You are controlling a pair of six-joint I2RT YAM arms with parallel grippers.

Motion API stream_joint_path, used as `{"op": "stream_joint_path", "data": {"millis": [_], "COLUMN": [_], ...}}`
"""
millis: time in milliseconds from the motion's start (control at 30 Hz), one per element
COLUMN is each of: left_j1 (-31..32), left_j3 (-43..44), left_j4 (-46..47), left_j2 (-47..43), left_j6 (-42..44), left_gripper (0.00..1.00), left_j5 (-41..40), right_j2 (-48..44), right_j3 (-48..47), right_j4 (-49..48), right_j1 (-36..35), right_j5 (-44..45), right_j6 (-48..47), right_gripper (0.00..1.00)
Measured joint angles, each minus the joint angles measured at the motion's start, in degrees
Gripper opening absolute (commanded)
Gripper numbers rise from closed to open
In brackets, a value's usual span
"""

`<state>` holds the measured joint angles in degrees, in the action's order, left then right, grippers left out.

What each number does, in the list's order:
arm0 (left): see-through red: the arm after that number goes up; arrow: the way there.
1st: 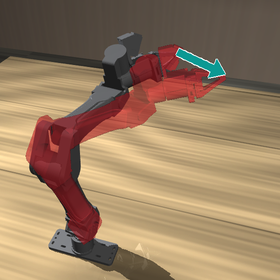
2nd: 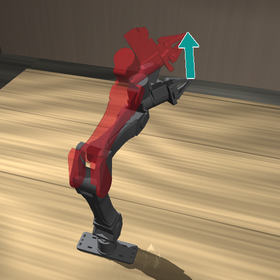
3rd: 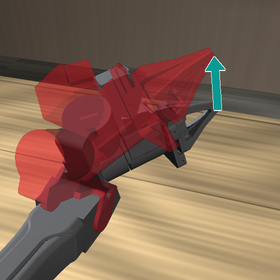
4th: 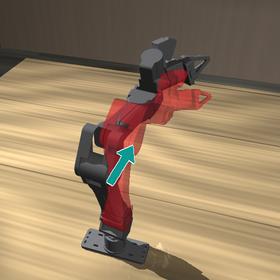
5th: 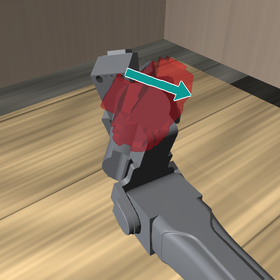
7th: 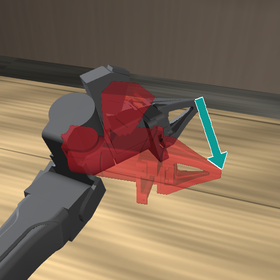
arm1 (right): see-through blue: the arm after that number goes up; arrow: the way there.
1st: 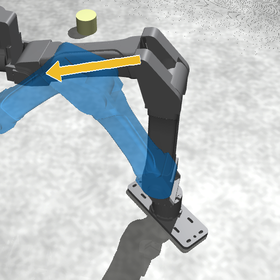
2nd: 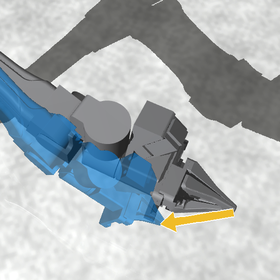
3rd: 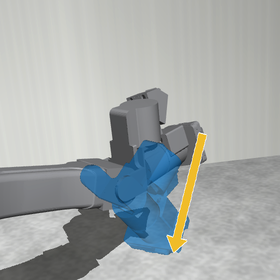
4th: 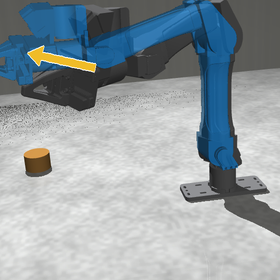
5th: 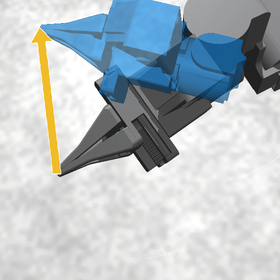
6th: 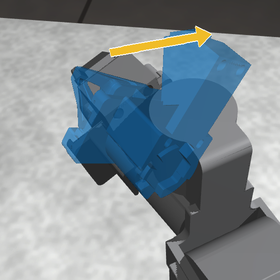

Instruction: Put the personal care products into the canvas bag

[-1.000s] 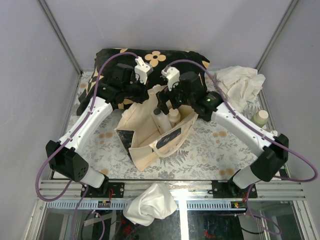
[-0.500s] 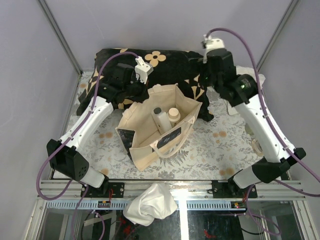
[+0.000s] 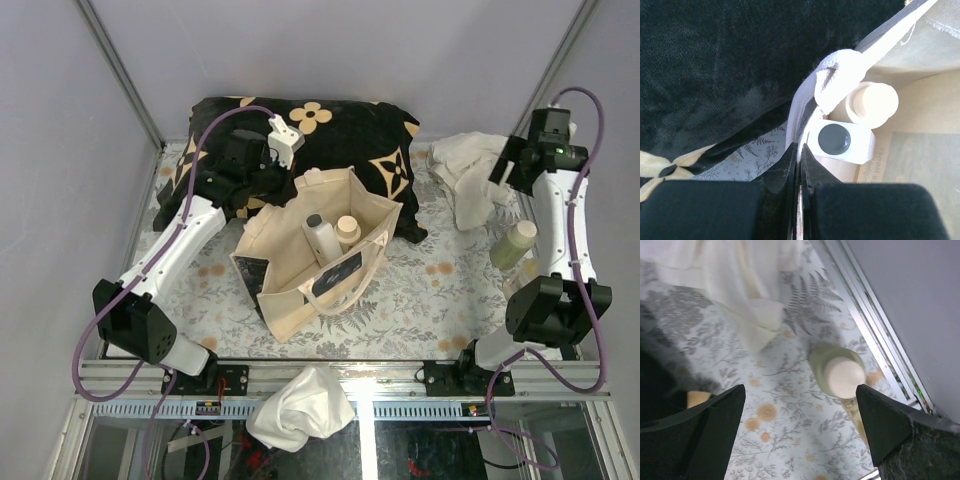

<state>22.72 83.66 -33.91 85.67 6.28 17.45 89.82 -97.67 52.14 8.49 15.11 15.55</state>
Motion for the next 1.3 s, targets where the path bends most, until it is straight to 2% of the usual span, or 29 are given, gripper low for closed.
{"op": "stream_joint_path", "data": {"millis": [200,300,800,1167,1300], "left_j1": [0.0,0.0,0.0,-0.3,-0.3], "left_j3": [-1.3,-1.7,-8.5,-9.2,-9.2], "left_j4": [1.0,1.4,7.1,7.5,7.5], "left_j2": [-0.8,-1.1,-5.2,-5.7,-5.7], "left_j6": [0.0,0.0,0.0,0.0,0.0], "left_gripper": [0.0,0.0,0.0,0.0,0.0], "left_j5": [0.0,0.1,0.1,0.1,0.1], "right_j2": [-1.4,-1.7,0.6,3.9,5.1], "right_j3": [6.7,9.6,12.8,17.7,20.1], "right_j4": [0.5,0.8,-0.4,-4.9,-7.0], "right_j1": [9.4,11.9,12.2,12.2,12.2], "right_j5": [-3.5,-4.3,-5.6,-5.6,-5.6], "right_j6": [-0.8,-1.0,-1.7,-2.0,-2.0], "right_gripper": [0.99,0.99,0.99,1.0,0.96]}}
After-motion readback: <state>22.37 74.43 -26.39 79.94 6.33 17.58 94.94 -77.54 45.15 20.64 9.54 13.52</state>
